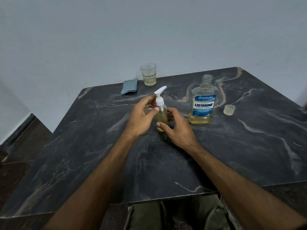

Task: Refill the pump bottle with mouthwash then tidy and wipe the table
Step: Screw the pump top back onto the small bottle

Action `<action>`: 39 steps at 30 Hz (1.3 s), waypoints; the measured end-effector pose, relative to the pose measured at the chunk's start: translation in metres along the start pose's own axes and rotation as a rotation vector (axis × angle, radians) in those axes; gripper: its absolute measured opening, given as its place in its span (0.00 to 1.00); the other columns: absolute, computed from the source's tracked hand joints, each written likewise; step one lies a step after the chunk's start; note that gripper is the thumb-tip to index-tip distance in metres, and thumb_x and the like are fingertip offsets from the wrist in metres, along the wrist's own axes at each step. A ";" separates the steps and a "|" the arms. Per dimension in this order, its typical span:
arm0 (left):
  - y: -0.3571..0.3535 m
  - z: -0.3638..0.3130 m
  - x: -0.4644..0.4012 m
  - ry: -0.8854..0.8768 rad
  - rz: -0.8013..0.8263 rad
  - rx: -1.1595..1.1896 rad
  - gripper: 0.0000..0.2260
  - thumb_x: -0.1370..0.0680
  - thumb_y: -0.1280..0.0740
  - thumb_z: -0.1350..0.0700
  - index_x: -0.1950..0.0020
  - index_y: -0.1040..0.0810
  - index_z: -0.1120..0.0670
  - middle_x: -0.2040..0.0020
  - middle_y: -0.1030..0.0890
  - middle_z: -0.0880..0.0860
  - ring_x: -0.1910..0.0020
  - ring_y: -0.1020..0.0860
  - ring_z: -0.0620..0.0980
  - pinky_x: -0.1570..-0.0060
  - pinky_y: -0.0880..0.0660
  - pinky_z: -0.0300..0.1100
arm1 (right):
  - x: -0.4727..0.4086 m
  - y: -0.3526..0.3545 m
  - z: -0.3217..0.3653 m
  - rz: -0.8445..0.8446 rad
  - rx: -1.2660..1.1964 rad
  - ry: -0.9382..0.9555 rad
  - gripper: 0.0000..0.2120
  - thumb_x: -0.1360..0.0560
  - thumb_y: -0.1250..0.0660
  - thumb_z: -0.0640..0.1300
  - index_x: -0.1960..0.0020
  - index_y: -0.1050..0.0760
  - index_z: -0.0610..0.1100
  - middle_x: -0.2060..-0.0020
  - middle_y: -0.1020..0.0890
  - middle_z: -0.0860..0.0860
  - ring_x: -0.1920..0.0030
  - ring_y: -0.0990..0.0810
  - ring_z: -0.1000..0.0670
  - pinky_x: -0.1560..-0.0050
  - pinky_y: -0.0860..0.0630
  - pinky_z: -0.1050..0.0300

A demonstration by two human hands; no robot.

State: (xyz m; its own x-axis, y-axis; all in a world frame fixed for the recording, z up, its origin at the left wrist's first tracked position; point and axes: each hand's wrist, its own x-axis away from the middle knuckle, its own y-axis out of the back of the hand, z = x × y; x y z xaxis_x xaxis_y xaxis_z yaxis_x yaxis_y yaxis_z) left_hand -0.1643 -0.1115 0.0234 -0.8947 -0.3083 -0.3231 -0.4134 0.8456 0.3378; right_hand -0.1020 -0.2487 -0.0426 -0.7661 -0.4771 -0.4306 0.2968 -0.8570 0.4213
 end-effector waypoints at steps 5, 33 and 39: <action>-0.006 -0.006 -0.004 0.051 -0.097 0.064 0.15 0.26 0.27 0.50 0.42 0.27 0.48 0.48 0.20 0.46 0.49 0.22 0.39 0.49 0.24 0.32 | 0.000 -0.001 0.000 -0.002 0.022 -0.006 0.25 0.26 0.27 0.52 0.34 0.31 0.48 0.46 0.23 0.58 0.48 0.24 0.60 0.54 0.29 0.76; -0.006 -0.001 -0.007 -0.017 -0.057 -0.024 0.05 0.20 0.33 0.54 0.49 0.19 0.45 0.55 0.16 0.38 0.52 0.19 0.36 0.47 0.24 0.35 | 0.000 0.000 0.000 0.011 0.007 -0.015 0.25 0.26 0.28 0.51 0.33 0.32 0.47 0.41 0.20 0.52 0.44 0.22 0.56 0.48 0.23 0.64; -0.011 0.000 -0.002 0.060 -0.068 0.120 0.15 0.23 0.30 0.50 0.38 0.26 0.49 0.45 0.17 0.49 0.45 0.19 0.42 0.44 0.25 0.37 | 0.001 0.000 0.002 0.007 0.022 -0.011 0.26 0.26 0.28 0.51 0.32 0.32 0.46 0.43 0.19 0.51 0.46 0.20 0.55 0.48 0.20 0.58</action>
State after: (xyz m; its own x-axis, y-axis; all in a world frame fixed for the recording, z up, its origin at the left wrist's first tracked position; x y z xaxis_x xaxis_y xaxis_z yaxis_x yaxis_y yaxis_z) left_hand -0.1575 -0.1198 0.0202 -0.8753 -0.3890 -0.2873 -0.4534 0.8667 0.2078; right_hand -0.1037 -0.2489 -0.0419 -0.7706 -0.4806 -0.4186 0.2899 -0.8492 0.4415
